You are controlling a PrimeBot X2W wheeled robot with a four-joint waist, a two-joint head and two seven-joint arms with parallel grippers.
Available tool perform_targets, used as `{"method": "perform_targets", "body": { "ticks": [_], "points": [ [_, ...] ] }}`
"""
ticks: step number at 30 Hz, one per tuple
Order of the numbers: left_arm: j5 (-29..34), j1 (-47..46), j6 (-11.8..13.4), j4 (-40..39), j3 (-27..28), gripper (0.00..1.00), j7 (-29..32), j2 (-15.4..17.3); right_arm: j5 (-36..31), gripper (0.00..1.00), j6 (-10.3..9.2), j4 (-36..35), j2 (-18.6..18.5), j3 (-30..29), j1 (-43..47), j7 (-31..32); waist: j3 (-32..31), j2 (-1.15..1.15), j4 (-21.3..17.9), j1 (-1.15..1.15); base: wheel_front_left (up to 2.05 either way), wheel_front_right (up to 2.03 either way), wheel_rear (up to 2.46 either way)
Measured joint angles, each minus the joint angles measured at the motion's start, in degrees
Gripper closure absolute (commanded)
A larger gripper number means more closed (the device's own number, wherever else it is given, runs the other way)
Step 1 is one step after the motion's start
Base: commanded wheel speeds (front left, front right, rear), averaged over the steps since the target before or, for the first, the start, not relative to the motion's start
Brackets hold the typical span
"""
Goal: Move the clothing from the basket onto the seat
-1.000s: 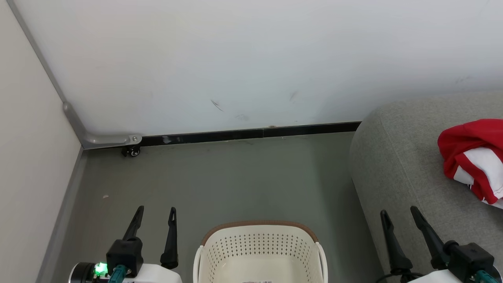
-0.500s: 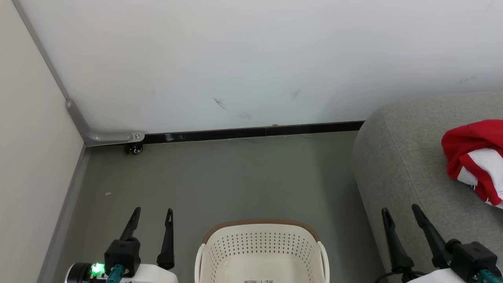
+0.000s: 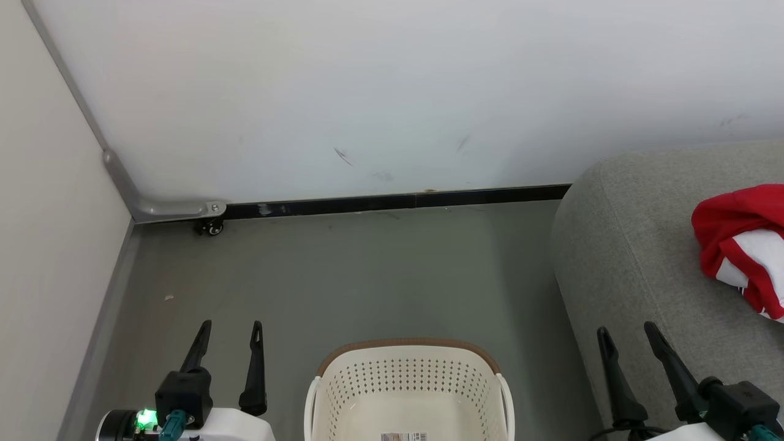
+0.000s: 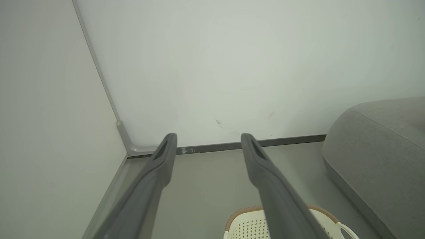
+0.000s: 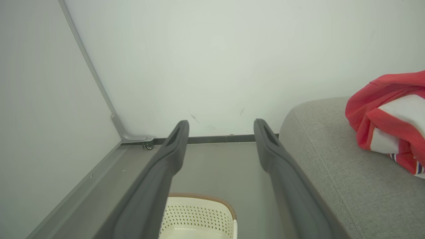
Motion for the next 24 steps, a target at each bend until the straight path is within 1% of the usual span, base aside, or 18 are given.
{"method": "perform_targets", "body": {
  "ticks": [19,20,24],
  "points": [
    [0.1,0.0,0.0,0.0,0.6,0.00,0.0,0.0,0.0,0.00,0.00,0.0,0.0,-0.7,0.0,0.0,0.2,0.00,0.1,0.00,0.00,0.00,0.00],
    [0.1,0.0,0.0,0.0,0.6,1.00,0.0,0.0,0.0,1.00,0.00,0.0,0.0,-0.7,0.0,0.0,0.2,0.00,0.1,0.00,0.00,0.00,0.00],
    [0.0,1.8,0.0,2.6,0.1,1.00,0.0,-0.7,0.0,1.00,0.00,2.7,0.4,-0.5,0.2,0.0,0.2,0.00,0.1,0.00,0.00,0.00,0.00]
  ]
}}
